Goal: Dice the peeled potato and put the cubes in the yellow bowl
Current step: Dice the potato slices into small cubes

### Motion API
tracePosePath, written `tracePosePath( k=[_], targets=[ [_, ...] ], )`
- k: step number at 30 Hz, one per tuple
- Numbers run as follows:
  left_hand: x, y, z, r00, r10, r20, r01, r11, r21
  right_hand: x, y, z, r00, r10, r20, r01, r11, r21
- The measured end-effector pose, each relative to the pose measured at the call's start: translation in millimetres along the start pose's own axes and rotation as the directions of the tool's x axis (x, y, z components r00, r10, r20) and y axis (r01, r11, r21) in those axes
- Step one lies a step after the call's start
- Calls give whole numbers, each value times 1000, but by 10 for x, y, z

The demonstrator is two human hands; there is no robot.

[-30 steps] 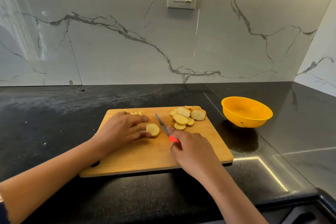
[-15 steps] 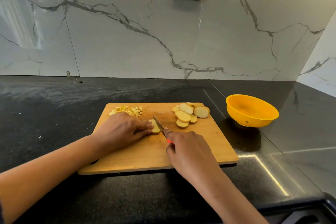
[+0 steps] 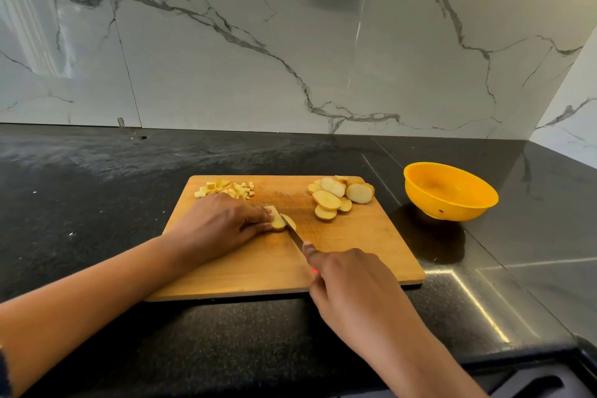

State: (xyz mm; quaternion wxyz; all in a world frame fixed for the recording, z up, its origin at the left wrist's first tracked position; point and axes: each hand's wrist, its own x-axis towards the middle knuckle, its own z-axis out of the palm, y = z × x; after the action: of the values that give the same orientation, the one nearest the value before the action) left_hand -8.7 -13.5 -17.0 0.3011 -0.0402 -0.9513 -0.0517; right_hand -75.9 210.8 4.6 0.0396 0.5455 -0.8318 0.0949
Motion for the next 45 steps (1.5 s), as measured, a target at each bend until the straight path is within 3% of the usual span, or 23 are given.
tracePosePath(
  k=[9,21,32,37,45],
  targets=[
    [-27,-11,-6,994,-97,-56,97,995,12,348,13,35,993,76,-93,-66,992,106],
    [-30,-14,-12,998,-42,-41,44,997,56,317,-16,70,989,43,-138,-23,989,143],
    [-27,-12,-2,998,-32,-52,36,997,67,486,-243,59,1000,-4,-15,2,993,-117],
    [-29,-10,-21,999,-43,-4,43,998,48,118,-152,34,1000,-20,21,22,997,-80],
    [-18,-5,-37,993,-111,38,110,994,25,-74,-58,-107,997,9,-79,-5,999,46]
  ],
)
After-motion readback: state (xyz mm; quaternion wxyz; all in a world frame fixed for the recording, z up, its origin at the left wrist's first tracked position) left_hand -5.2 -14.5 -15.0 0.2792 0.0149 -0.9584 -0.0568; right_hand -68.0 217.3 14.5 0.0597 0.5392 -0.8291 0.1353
